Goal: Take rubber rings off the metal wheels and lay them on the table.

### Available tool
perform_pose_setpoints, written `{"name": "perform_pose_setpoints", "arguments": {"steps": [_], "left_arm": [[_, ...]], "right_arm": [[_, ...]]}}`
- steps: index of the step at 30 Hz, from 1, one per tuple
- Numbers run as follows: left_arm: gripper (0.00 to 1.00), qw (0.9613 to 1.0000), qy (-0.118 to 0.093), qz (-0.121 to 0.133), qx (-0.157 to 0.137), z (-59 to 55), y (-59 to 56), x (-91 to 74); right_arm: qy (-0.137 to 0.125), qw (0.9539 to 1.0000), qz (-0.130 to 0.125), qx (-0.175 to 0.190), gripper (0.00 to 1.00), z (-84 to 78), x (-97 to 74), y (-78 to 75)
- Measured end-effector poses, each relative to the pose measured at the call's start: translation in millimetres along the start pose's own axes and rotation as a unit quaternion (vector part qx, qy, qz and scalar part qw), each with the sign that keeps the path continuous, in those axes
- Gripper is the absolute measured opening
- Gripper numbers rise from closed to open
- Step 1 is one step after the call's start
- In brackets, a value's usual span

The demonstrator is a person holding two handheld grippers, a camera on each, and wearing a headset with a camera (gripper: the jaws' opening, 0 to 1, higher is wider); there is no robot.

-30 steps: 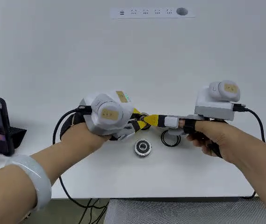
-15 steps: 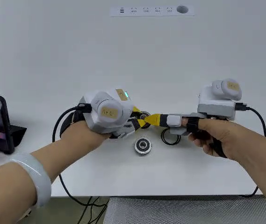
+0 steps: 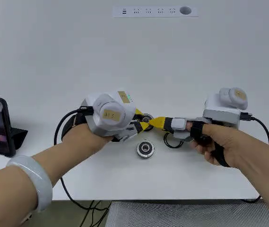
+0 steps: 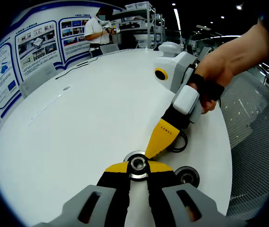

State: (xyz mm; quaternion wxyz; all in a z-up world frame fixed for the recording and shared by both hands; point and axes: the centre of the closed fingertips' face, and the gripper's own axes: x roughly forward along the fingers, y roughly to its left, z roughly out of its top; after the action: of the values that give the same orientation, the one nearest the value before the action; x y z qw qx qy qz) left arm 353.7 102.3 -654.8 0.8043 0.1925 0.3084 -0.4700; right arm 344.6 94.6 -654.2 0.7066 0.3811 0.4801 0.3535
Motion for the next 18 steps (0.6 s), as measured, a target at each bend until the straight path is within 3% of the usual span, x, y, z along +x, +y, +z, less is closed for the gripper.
{"name": "perform_pose_setpoints", "arguments": {"steps": [6,13,18], "left_arm": [[0.13,1.0,0.0,0.0,0.0,-0.1,0.2,0.7],[0.13,1.0,0.001,0.0,0.001,-0.1,-0.3,0.4],[0.13,1.0,0.001,0.0,0.002,0.0,-0.5,0.3]], "right_arm": [[-0.011,0.9999,0.0,0.001,0.12,4.0,-3.6,-0.5],[-0.007,0.9996,-0.021,-0.015,0.05,3.7,-2.3,-6.9],[-0.007,0.9996,-0.022,-0.015,0.04,3.9,-2.3,-5.9]]}}
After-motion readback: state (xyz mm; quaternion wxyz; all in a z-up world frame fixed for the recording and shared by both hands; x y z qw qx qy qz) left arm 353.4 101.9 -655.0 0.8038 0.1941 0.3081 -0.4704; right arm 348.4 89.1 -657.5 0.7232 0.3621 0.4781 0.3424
